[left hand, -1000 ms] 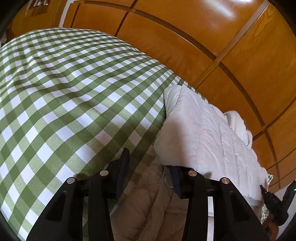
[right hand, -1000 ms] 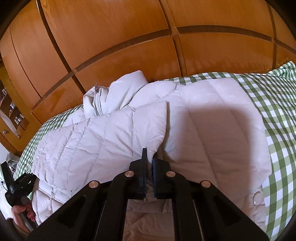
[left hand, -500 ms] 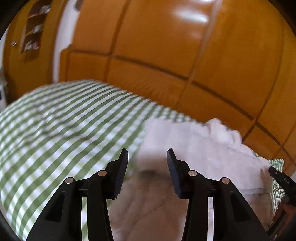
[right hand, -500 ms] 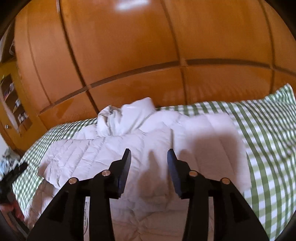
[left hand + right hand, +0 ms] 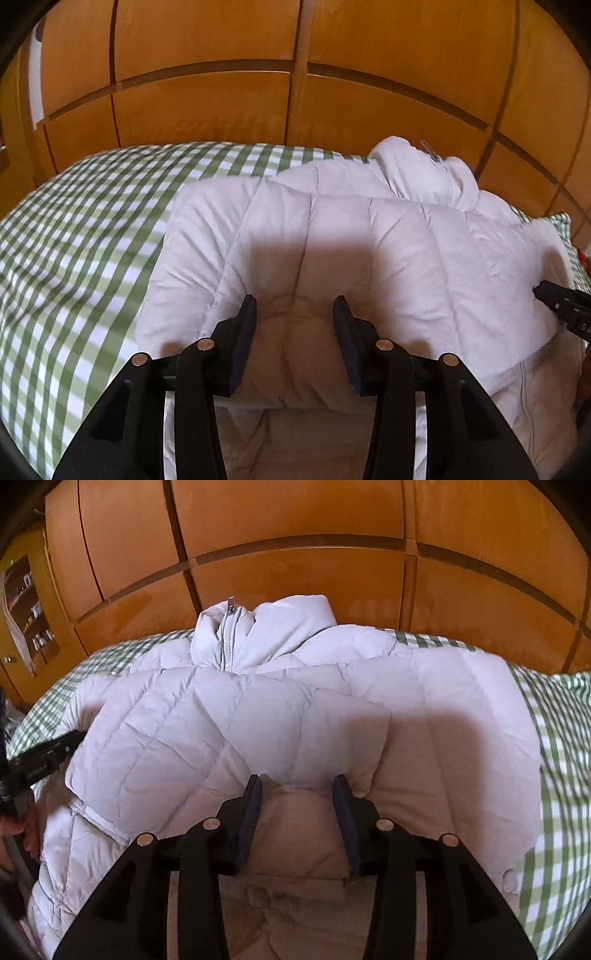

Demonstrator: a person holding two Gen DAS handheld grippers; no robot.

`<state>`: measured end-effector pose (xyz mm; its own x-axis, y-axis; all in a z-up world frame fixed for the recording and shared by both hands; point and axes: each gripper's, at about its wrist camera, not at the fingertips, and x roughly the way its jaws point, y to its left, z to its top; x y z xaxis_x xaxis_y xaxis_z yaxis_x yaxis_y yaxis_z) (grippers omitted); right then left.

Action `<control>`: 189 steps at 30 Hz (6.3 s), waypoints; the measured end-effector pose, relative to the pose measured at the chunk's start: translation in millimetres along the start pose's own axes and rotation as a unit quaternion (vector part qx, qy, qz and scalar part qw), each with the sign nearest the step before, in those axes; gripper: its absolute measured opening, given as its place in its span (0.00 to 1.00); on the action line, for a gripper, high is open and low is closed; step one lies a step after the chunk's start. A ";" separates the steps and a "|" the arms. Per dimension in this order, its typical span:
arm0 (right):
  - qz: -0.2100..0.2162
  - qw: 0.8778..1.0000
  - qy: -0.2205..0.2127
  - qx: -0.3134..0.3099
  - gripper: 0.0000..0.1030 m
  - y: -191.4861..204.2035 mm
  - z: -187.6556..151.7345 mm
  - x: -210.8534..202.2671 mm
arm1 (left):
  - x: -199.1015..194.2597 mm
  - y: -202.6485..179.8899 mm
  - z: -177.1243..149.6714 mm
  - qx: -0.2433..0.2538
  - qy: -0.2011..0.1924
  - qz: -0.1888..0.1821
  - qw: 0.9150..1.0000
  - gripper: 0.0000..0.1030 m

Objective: Fold small clothes

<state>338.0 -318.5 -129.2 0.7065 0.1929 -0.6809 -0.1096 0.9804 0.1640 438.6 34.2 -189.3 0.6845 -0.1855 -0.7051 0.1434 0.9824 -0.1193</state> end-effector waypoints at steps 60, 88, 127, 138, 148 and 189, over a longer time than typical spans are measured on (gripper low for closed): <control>0.182 0.940 -0.042 0.284 0.64 -145.9 -209.5 -179.7 | -165.5 95.5 -188.2 -0.118 0.059 -0.113 0.985 0.65; 0.299 0.920 0.033 0.251 0.33 -106.4 -250.3 -173.2 | -176.1 80.1 -229.7 -0.100 0.131 -0.196 0.967 0.24; 0.499 0.766 -0.178 0.363 0.14 -144.5 -181.1 -260.8 | -276.4 98.4 -143.4 -0.281 -0.024 -0.460 0.842 0.09; 0.457 0.769 -0.164 0.416 0.14 -163.7 -129.2 -194.4 | -187.6 112.2 -101.1 -0.361 -0.010 -0.444 0.820 0.09; 0.400 0.756 -0.148 0.498 0.15 -188.8 -112.4 -117.3 | -114.5 117.3 -59.0 -0.356 0.000 -0.349 0.867 0.09; 0.003 0.999 0.038 0.022 0.05 -10.4 -27.4 -97.3 | -75.9 -33.6 -54.4 -0.013 0.049 -0.070 0.996 0.11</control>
<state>251.3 -346.3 -84.2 0.6501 0.2040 -0.7320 -0.0816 0.9765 0.1996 342.9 16.3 -169.8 0.5864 -0.3195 -0.7443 0.2128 0.9474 -0.2390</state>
